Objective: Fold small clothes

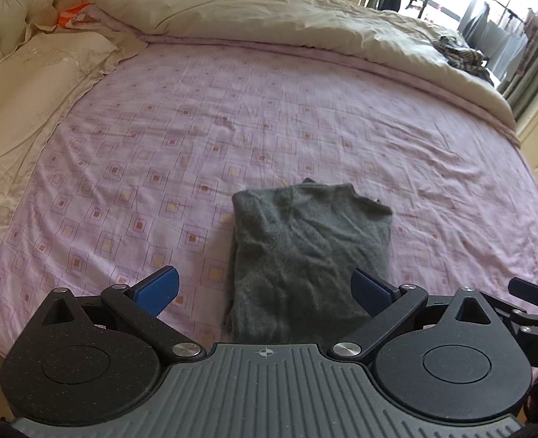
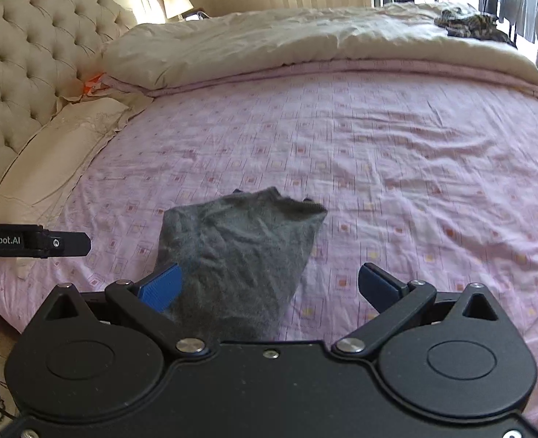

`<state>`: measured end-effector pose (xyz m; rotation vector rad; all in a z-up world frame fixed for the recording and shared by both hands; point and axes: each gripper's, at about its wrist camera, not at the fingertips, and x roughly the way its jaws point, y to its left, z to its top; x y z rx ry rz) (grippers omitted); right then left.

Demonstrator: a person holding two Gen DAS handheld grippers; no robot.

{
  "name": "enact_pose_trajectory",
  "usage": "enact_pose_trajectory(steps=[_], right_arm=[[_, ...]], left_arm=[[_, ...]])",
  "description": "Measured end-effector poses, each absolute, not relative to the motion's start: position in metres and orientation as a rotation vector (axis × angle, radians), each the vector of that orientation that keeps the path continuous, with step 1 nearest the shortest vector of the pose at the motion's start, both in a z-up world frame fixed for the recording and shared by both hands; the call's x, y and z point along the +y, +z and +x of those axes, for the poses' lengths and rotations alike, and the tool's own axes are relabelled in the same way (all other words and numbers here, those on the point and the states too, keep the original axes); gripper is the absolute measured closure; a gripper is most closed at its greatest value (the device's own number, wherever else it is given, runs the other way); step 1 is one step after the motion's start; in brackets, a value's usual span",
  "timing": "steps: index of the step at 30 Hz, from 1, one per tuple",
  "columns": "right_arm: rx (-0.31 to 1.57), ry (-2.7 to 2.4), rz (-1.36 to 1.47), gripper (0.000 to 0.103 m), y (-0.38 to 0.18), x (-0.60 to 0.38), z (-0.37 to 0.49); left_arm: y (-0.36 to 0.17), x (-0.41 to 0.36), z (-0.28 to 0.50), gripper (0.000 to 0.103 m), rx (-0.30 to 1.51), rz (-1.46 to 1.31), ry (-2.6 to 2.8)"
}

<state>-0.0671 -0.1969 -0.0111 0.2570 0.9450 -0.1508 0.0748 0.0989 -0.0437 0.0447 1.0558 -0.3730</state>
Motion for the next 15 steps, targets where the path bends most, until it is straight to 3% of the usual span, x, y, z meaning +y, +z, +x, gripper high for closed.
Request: enact_pose_trajectory(steps=[15], right_arm=[[1.103,-0.209,0.302,0.001,-0.039,-0.187,-0.072]], left_arm=[[-0.092,0.101,0.062,0.002,1.216,0.173,-0.324]])
